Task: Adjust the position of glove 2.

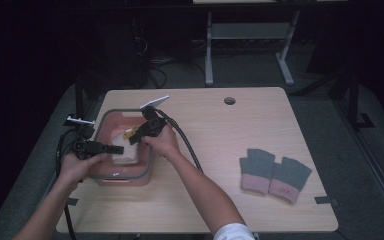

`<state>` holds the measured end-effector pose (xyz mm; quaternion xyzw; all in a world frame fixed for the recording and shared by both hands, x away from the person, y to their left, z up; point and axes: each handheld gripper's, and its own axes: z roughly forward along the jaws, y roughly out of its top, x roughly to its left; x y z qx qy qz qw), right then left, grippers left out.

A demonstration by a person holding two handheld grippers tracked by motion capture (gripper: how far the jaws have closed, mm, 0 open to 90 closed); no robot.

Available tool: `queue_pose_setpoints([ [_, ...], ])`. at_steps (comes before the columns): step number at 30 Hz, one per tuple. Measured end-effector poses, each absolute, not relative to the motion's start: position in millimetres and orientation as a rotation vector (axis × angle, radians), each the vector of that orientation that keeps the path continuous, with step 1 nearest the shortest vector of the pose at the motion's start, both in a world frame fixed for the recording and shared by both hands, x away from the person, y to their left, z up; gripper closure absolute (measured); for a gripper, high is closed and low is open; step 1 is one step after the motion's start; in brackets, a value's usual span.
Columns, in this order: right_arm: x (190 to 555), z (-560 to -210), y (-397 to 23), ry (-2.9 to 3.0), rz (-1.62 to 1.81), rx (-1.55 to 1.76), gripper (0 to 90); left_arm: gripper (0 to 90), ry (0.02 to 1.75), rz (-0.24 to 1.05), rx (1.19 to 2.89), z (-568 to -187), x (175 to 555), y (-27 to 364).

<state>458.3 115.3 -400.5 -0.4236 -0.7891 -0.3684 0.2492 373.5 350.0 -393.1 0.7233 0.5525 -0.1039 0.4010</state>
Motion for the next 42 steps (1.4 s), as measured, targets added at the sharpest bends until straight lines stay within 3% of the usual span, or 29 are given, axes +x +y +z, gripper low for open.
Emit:
queue_pose_setpoints([
  [29,456,-385,105,-2.26,-0.96,-1.181,69.9,66.5,1.511,-0.198,1.959,-403,374,344],
  [36,459,-379,95,-2.228,-1.002,-1.188,69.4,58.6,1.549,-0.192,1.951,-405,373,346],
  [42,458,-375,92,-2.222,-1.024,-1.186,69.0,54.6,1.542,-0.127,1.911,-385,373,350],
])
